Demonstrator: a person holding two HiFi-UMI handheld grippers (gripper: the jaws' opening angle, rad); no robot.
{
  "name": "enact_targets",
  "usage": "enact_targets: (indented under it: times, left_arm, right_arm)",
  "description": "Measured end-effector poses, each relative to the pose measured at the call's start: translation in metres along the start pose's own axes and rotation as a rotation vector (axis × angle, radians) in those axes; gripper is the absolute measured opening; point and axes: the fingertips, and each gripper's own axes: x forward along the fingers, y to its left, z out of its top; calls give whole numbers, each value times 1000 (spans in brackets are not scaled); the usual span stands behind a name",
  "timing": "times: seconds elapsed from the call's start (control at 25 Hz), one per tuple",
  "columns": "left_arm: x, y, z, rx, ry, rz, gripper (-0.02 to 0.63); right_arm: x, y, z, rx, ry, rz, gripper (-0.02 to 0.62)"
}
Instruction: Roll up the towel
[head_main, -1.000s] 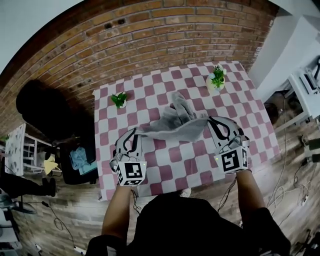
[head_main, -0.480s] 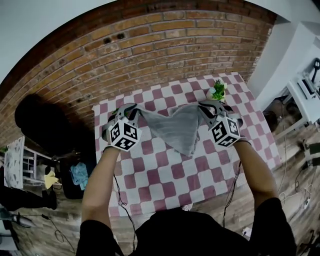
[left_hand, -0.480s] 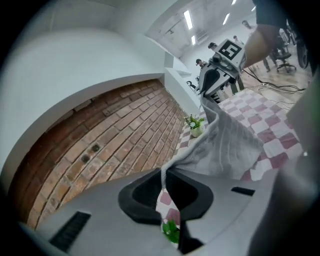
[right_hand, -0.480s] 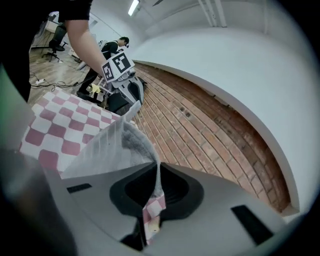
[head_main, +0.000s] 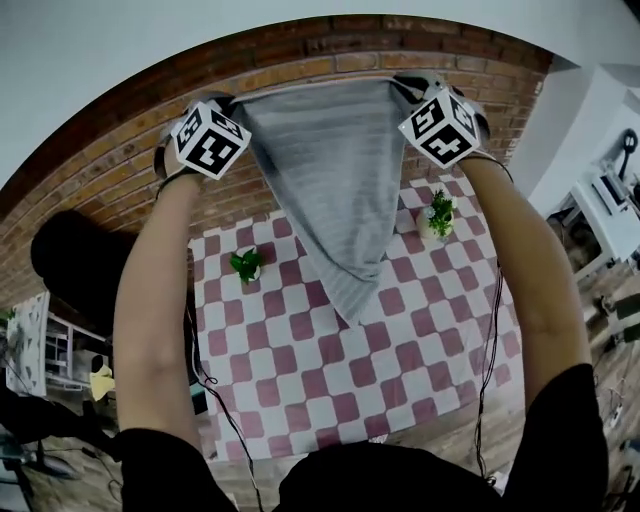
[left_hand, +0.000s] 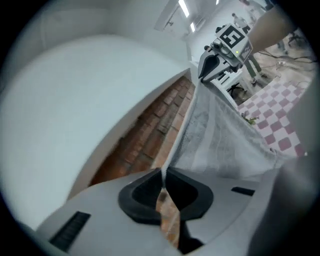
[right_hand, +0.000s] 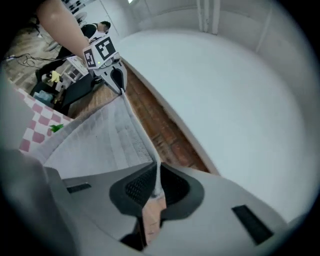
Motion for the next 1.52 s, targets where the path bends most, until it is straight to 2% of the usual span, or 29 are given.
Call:
enact_targets:
  times: [0.12,0.2,0.32,0.48,0.68,0.8,1.08,1.28,1.52]
  left_arm:
    - [-38,73,40,51,-77,158,28]
    - [-70,104,61,85,-128,236,28]
    - [-106,117,73,148,-160,289,29]
    - [-138,92,62,185,-182,282,29]
    - [-173,16,22,195,-212,206,29]
    - [-204,-37,-8,185,-197,173,29]
    - [-282,-151,-49,58,-121,139,29]
    - [-347,-237,-66,0,-41,135,31]
    - [-420,-337,-82,-141,26,90,31]
  right_arm:
    - [-17,-63,53,-45,-96,-181,23]
    - [-36,-85,80,-66,-160,-253,23]
    - [-64,-91,99,-76,-229,-278,23]
    - [-93,-61,102,-58,-264,-221,23]
    - [-129,20,80,1,-269,-88,23]
    - [-158,81,67,46,-290,1,23]
    - [-238,189,35,162,-345,137,23]
    - [-311,242,13,180,-310,173,23]
    - [-400,297,-4,214,-308,249,23]
